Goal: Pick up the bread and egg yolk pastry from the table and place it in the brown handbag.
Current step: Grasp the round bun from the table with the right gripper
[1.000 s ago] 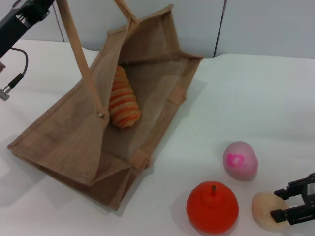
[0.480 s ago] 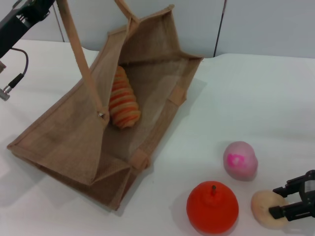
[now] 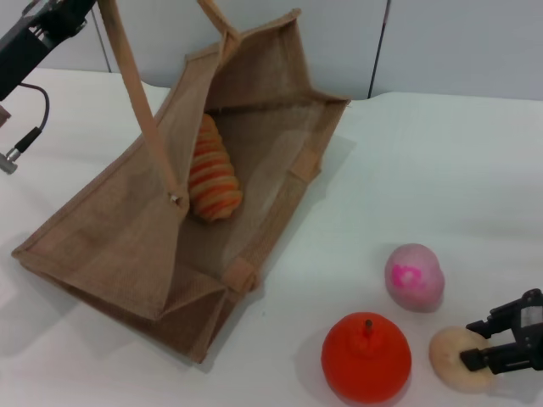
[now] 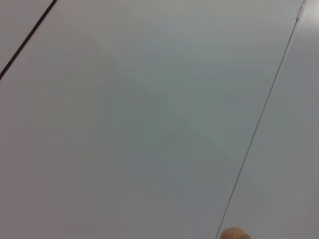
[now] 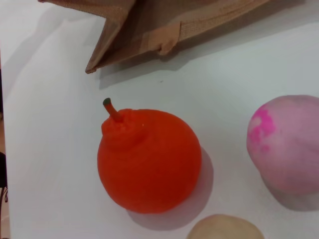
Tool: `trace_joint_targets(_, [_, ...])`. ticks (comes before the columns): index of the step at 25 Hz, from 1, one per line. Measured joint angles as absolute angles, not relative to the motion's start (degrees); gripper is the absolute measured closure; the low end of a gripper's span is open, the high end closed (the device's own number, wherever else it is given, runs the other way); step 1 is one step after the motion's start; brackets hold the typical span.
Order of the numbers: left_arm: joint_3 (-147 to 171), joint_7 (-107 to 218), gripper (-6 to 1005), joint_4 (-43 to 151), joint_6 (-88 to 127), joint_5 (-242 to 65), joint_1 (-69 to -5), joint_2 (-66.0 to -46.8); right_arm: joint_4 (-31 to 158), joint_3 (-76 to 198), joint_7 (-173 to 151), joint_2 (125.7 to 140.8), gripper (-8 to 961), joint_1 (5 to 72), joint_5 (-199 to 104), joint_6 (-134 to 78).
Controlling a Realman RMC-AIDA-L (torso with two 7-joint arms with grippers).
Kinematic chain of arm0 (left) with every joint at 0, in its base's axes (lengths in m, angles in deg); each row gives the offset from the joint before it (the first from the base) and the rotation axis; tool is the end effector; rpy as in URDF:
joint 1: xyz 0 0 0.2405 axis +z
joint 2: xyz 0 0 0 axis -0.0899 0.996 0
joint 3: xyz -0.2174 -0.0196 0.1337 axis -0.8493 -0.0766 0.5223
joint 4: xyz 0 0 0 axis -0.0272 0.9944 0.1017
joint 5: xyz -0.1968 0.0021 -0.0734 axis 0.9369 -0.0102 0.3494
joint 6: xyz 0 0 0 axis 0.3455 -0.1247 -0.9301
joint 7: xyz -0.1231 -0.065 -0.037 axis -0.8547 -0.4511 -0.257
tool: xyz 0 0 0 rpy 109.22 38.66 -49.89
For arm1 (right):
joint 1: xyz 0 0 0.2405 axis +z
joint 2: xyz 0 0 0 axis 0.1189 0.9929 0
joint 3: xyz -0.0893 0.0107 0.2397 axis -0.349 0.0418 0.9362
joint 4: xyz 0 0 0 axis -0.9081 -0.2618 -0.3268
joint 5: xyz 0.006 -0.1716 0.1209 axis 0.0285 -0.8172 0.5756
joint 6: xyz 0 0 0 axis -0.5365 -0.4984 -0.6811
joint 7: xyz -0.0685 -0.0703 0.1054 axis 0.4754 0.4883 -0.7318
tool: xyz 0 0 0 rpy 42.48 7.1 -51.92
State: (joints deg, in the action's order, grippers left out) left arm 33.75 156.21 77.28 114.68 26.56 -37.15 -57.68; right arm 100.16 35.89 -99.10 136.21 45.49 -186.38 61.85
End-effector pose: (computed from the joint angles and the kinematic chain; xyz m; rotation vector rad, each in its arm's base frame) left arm -0.2557 0.3721 0.0878 -1.9068 -0.7340 -1.4902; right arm 0.2941 0.3201 0.0183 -3.0174 0.8688 -0.0823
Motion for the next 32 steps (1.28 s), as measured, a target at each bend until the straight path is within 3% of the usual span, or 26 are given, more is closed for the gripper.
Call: trace_joint_targets(32, [34.28,156.49,833,76.14,114.75,26.29,-37.87,-57.5,104.28,39.08,-97.76,135.72,580,45.53,-184.39,62.07])
